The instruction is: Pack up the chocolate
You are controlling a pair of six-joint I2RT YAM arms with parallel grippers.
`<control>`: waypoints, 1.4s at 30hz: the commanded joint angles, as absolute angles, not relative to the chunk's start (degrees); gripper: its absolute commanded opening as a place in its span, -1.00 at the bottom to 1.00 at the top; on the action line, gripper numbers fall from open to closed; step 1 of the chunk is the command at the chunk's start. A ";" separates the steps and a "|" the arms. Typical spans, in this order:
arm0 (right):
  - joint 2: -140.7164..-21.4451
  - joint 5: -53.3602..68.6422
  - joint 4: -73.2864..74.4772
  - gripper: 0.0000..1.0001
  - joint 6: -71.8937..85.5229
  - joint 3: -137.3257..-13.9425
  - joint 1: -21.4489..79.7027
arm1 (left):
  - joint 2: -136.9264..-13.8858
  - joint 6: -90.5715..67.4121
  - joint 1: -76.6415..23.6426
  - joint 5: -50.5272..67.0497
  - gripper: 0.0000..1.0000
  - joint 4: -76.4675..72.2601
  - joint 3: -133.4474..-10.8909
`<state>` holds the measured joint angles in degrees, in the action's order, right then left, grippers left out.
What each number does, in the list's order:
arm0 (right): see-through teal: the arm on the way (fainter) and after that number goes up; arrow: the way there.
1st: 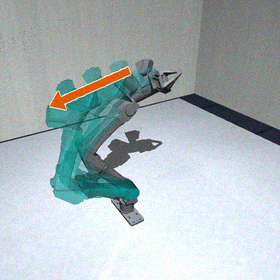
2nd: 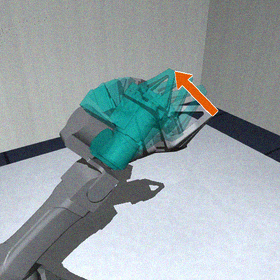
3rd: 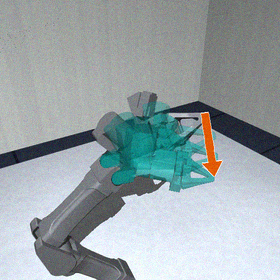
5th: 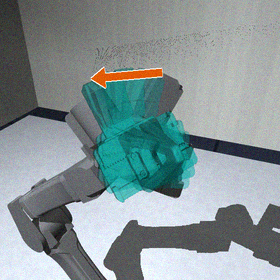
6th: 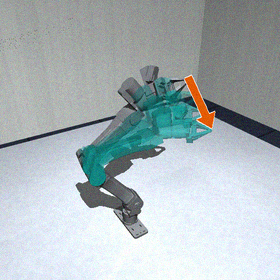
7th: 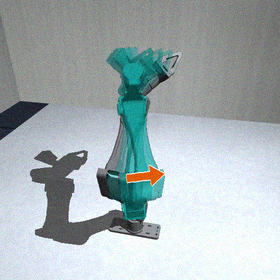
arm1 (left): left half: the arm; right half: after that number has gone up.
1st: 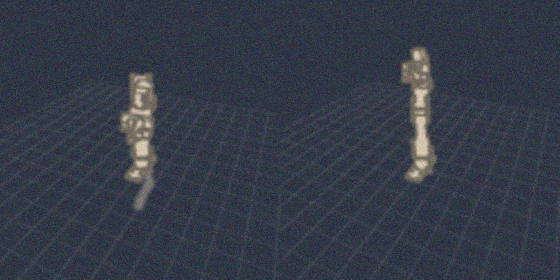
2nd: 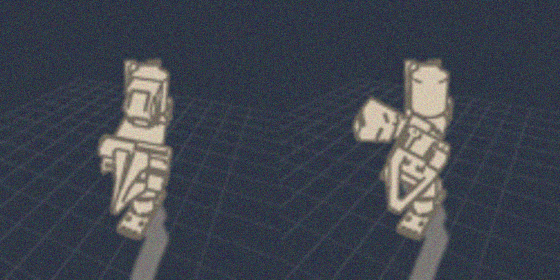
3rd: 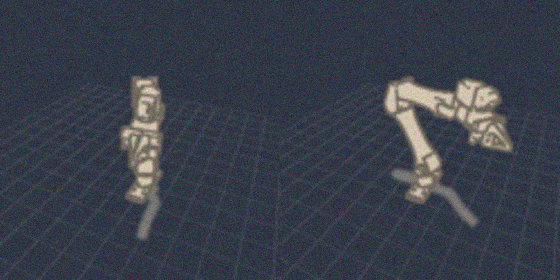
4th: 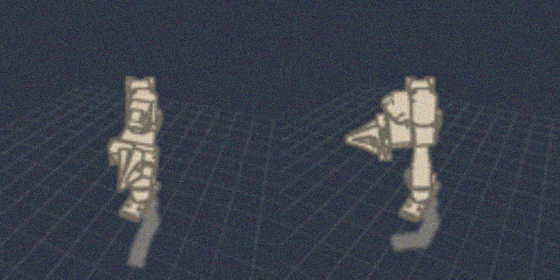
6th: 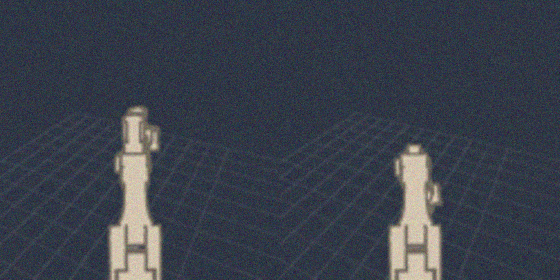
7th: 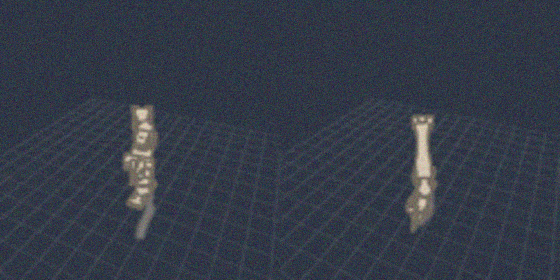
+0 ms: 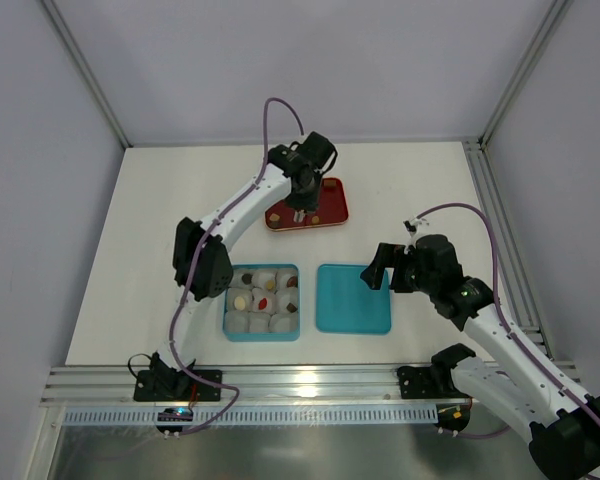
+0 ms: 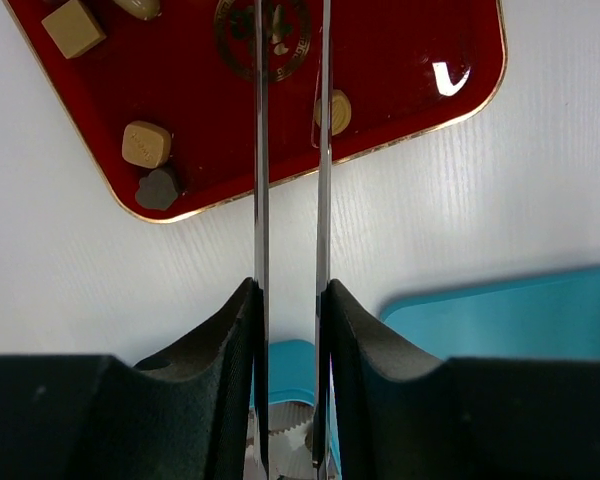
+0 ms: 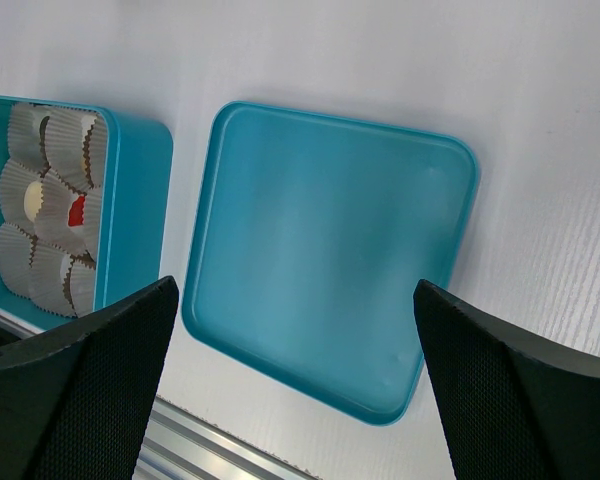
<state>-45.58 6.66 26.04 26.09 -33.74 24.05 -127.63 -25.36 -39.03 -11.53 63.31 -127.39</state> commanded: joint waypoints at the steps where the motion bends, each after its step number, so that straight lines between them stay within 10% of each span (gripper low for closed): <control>1: -44.74 6.42 25.40 0.99 26.37 -33.40 24.43 | -122.00 -24.70 -38.94 -11.52 -0.38 64.07 -126.48; 42: -44.83 6.24 25.31 0.99 26.28 -33.31 24.43 | -125.51 -18.28 -39.11 -13.27 -0.28 66.10 -131.92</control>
